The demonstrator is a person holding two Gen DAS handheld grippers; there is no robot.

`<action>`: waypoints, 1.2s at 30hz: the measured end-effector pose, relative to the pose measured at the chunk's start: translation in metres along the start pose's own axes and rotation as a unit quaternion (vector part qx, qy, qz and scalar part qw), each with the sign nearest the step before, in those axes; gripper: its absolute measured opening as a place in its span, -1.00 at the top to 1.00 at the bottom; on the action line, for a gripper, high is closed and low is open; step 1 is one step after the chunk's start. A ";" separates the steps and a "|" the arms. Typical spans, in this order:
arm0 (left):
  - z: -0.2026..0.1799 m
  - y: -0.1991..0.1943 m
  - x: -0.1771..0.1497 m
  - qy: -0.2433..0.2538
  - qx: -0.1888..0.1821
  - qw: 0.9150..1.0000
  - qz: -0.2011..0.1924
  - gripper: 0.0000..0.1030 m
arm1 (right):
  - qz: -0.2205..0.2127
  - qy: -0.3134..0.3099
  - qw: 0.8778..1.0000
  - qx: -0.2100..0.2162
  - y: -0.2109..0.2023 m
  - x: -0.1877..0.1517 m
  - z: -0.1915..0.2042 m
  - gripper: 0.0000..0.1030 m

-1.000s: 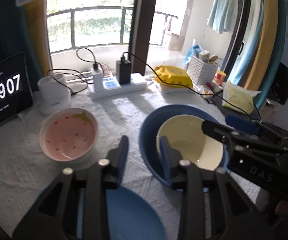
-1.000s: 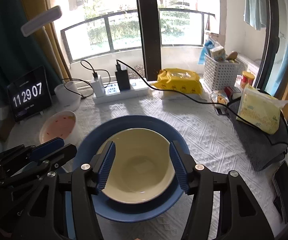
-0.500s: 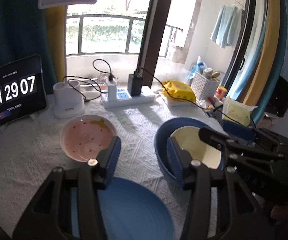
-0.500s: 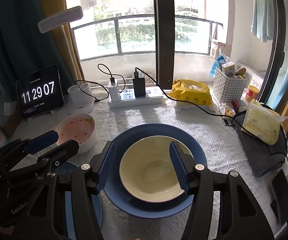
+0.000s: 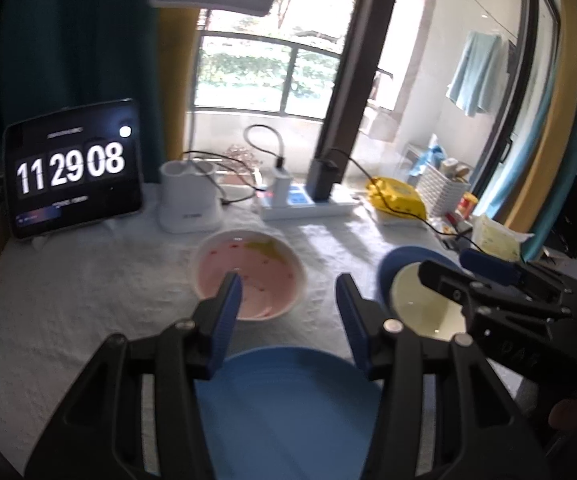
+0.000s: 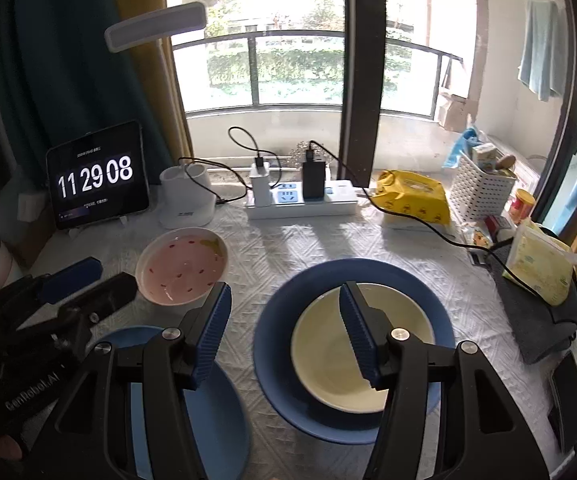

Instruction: Organize plates and bowls

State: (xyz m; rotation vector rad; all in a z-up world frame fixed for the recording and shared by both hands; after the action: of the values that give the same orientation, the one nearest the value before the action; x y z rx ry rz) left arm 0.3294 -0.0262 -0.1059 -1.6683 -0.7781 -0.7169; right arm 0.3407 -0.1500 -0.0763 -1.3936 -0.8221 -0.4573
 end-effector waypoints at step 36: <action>0.098 0.087 -0.006 -0.033 0.022 0.997 0.072 0.01 | 0.047 0.010 0.996 0.074 0.102 0.008 0.065 -0.15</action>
State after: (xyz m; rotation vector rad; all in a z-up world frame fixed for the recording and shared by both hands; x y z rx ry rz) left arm 0.4012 0.0531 -0.1809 -1.6965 -0.7056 -0.5425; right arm 0.4039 -0.0696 -0.1411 -1.2826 -0.7566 -0.3306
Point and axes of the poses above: each gripper's, at about its wrist camera, not at the fingertips, and y roughly the way its jaws point, z to its left, x to its top, the point moved 10 cm from there along y, roughly the way its jaws point, and after that the axes turned 1 degree about -z, right-handed, at the moved point
